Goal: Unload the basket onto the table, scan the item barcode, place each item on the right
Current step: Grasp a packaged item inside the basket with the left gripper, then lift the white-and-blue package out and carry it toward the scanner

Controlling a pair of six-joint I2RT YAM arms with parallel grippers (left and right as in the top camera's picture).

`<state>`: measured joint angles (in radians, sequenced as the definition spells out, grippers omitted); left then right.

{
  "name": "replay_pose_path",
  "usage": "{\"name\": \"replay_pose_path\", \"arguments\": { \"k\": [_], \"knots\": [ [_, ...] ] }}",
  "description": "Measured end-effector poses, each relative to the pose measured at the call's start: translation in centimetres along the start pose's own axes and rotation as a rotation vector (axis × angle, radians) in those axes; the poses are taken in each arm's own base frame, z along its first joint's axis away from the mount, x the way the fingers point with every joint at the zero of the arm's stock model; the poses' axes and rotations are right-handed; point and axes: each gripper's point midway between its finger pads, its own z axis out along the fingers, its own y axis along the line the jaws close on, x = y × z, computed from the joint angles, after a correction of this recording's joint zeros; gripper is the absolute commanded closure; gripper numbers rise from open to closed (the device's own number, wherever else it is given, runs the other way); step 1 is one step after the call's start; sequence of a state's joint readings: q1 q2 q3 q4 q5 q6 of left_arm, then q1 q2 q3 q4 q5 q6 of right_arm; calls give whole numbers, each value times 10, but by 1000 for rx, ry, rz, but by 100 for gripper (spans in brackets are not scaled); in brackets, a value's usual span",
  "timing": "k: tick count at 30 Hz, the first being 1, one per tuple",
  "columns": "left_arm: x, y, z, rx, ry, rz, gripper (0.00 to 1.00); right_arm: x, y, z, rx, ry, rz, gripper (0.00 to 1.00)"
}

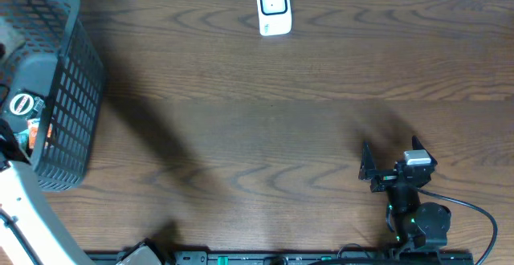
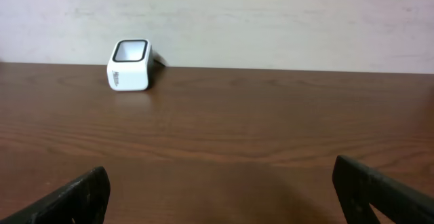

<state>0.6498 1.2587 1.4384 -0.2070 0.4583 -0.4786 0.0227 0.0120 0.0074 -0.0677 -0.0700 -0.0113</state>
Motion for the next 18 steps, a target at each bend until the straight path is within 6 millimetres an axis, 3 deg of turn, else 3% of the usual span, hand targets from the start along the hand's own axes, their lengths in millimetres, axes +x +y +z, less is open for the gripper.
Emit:
{"name": "replay_pose_path", "arguments": {
  "k": [6, 11, 18],
  "knots": [
    [32, -58, 5, 200, 110, 15, 93, 0, 0, 0, 0, 0, 0, 1],
    [79, -100, 3, 304, 252, 37, 92, 0, 0, 0, 0, 0, 0, 1],
    [155, -152, -17, 427, 468, 136, 93, 0, 0, 0, 0, 0, 0, 1]
  ]
}}
